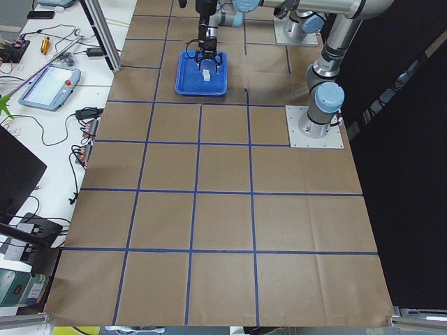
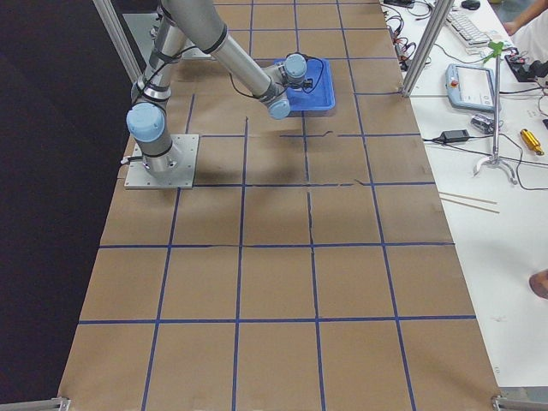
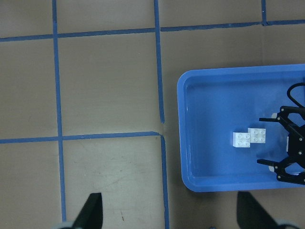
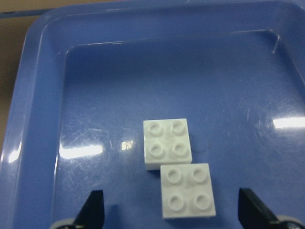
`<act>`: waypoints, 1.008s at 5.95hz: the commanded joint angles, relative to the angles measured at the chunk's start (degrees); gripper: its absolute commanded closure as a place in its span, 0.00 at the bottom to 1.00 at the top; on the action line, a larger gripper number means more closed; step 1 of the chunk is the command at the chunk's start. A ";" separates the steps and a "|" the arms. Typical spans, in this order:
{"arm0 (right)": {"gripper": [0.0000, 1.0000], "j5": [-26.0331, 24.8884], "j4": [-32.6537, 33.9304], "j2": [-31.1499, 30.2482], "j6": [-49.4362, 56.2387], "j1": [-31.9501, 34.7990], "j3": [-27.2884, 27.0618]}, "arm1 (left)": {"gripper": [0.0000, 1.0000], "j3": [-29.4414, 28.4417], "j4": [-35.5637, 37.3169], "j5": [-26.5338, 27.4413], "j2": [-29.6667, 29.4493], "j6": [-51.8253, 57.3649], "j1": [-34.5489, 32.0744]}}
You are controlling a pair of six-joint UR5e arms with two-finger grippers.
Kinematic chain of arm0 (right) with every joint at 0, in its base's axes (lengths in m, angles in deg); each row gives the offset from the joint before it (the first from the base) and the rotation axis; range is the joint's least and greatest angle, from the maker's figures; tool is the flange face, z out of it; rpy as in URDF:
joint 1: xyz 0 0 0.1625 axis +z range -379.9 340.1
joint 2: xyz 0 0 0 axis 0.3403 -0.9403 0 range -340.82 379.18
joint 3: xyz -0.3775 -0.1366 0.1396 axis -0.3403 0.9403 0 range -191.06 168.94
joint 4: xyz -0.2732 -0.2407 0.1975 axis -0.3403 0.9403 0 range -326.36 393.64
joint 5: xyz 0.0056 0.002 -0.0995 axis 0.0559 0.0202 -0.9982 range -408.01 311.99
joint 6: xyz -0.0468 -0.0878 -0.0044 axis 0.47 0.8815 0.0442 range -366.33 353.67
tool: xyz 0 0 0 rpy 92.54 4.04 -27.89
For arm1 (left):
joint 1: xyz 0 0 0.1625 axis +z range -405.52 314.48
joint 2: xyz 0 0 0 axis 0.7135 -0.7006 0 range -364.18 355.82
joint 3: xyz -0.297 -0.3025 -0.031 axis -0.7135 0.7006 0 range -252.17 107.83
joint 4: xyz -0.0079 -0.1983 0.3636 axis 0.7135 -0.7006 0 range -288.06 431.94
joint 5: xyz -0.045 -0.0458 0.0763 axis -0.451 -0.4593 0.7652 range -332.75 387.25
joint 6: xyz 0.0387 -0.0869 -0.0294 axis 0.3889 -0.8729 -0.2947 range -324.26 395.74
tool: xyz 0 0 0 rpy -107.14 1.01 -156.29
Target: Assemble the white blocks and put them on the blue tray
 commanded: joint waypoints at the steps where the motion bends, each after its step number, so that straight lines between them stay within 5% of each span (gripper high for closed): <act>1: 0.00 -0.75 -0.25 -0.35 -0.05 -0.06 0.00 | 0.01 0.00 0.00 -0.01 0.00 0.00 0.00; 3: 0.00 -2.67 -0.51 -1.14 -0.05 -0.68 0.09 | 0.01 0.00 0.00 -0.01 0.00 0.00 0.00; 6: 0.00 -9.95 -12.25 -7.62 0.03 -1.64 0.62 | 0.01 0.00 0.00 -0.01 0.00 0.00 0.00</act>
